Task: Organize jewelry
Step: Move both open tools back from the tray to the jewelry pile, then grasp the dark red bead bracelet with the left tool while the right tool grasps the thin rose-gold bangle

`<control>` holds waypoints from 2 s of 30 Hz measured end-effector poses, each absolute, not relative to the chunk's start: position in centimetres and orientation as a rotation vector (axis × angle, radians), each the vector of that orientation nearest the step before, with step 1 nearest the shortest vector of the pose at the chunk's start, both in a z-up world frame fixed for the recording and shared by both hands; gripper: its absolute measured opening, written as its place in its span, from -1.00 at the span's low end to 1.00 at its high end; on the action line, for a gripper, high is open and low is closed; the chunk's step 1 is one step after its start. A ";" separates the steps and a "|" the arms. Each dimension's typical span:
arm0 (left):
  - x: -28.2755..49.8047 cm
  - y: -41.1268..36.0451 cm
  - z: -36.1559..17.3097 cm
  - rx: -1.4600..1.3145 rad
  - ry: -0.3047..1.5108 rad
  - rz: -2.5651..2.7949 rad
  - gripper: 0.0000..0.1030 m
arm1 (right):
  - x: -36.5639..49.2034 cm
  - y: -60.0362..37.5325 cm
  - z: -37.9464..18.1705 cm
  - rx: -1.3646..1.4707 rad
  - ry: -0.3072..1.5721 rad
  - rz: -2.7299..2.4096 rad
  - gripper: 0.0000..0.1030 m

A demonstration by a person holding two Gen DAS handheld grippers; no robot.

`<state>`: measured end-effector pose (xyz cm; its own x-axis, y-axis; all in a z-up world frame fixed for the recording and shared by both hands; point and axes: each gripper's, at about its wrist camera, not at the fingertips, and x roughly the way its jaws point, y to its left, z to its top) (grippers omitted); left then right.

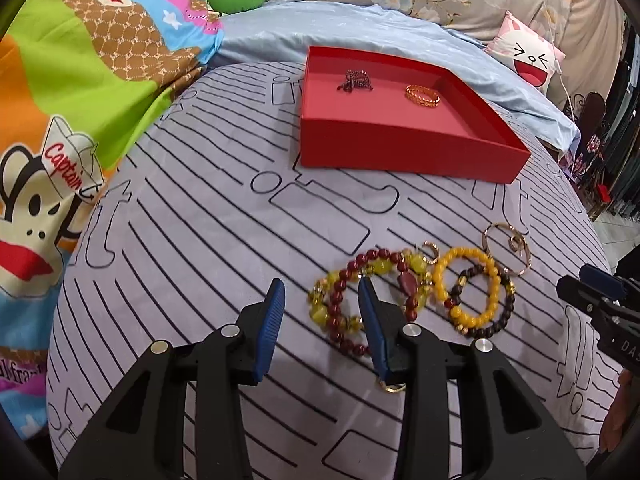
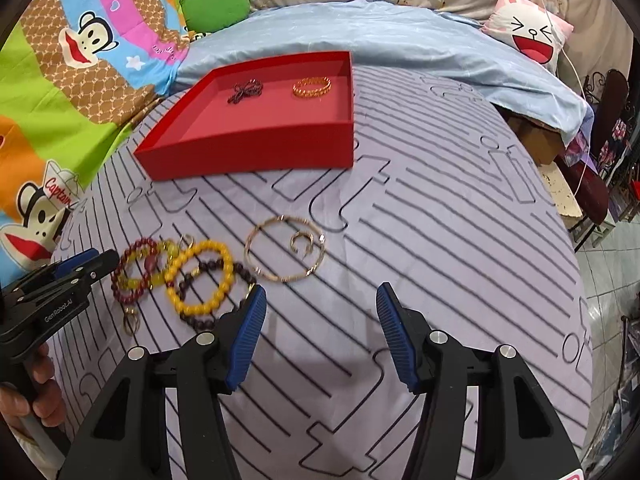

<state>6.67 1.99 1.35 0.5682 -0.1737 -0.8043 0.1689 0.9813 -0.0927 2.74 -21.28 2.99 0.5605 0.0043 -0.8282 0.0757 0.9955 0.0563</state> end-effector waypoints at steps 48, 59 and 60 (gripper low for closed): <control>7.5 0.7 0.9 -0.045 0.970 -0.280 -0.85 | 8.3 -18.9 1.0 0.065 0.987 -0.021 0.33; 8.2 0.9 0.2 -0.052 0.992 -0.279 -0.85 | 9.1 -18.0 -0.5 0.010 0.991 -0.043 0.27; 8.2 0.9 0.1 -0.052 0.991 -0.279 -0.85 | 9.0 -18.0 -0.4 0.009 0.987 -0.043 0.20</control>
<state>8.25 0.87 0.14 0.5149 -0.2558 -0.8182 0.2088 0.9631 -0.1698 9.03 -18.05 -0.45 0.5501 -0.0327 -0.8344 0.0407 0.9991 -0.0124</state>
